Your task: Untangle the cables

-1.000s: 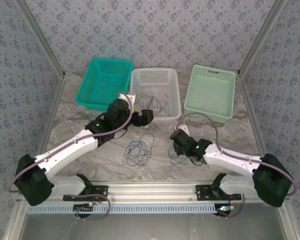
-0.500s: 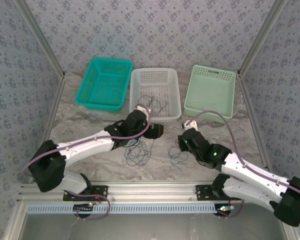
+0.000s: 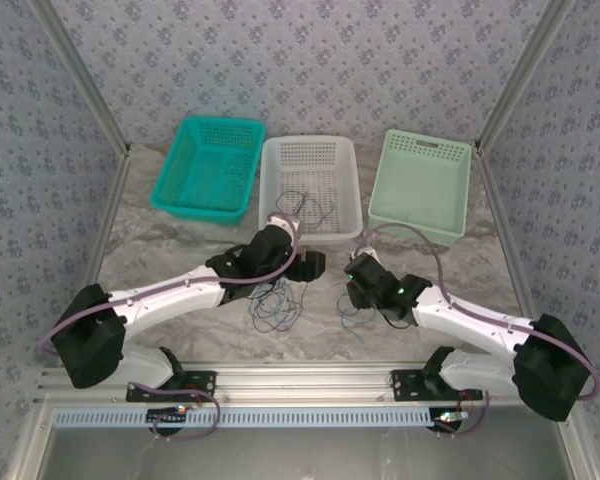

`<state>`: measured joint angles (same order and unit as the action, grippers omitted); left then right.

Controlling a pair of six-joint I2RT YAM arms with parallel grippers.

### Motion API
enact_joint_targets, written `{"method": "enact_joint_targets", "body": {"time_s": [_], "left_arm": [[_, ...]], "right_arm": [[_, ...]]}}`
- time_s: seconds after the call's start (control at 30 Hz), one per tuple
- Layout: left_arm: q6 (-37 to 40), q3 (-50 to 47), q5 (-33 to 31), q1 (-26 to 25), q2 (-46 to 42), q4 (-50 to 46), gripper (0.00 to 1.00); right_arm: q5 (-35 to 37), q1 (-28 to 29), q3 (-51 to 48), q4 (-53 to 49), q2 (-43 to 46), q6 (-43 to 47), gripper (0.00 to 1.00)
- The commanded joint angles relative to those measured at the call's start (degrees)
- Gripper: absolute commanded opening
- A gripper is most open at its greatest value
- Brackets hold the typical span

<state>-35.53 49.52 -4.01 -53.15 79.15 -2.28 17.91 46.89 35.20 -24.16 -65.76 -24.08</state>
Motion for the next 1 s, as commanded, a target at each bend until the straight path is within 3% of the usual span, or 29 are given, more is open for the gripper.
{"method": "enact_joint_targets", "body": {"time_s": [0.0,0.17,0.37,0.67,0.97], "left_arm": [[-0.84,-0.57,-0.76,-1.04,-1.13,1.32,0.88],[-1.1,-0.64,-0.76,-1.85,-0.1,1.75,0.88],[-1.52,-1.08,-1.34,-2.73,0.94,1.86,0.88],[-3.06,2.16,1.66,-6.41,10.23,4.87,0.83],[-2.53,7.86,4.51,-8.77,17.55,5.6,0.79]], "right_arm": [[-1.4,-1.16,1.66,1.16,-1.66,1.22,0.4],[-1.84,-2.24,2.11,3.0,-3.67,1.61,0.29],[-0.51,-1.75,1.13,3.57,0.62,0.98,0.0],[0.04,-0.93,-0.12,1.76,14.22,-0.58,0.0],[-1.43,-0.84,2.68,-1.03,15.9,-0.64,0.0]]}}
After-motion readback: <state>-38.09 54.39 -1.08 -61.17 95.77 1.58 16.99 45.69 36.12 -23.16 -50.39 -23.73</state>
